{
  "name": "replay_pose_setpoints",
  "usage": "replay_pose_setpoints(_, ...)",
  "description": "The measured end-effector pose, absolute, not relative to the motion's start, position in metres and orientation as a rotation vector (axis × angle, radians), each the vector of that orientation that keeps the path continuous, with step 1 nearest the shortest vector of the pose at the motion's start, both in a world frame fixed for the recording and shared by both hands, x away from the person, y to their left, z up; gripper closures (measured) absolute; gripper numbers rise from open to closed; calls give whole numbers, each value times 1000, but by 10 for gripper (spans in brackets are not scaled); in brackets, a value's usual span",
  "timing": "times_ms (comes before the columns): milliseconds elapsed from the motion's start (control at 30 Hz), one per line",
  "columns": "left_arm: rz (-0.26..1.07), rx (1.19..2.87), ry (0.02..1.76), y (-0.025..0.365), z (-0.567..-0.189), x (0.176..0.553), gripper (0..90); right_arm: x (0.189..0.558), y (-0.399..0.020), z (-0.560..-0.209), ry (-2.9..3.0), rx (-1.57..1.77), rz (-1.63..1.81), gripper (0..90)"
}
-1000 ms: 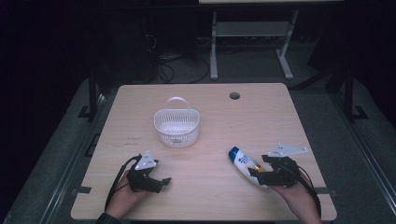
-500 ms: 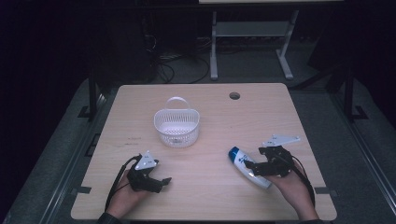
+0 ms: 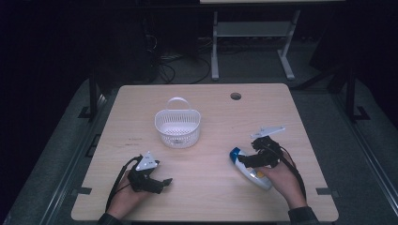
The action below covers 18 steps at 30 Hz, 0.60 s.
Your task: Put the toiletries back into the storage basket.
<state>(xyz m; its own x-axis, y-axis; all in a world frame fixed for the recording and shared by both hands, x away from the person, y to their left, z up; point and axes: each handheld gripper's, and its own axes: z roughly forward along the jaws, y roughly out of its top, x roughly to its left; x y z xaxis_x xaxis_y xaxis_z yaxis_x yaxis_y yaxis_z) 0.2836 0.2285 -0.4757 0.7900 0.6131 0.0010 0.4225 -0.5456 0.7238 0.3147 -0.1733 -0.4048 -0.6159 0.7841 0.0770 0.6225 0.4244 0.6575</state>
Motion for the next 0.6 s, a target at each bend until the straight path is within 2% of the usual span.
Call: replay_pose_setpoints(600, 327, 2231, 760, 228, -476, 284, 128, 339, -149, -425, 2587, 1229, 798, 230)
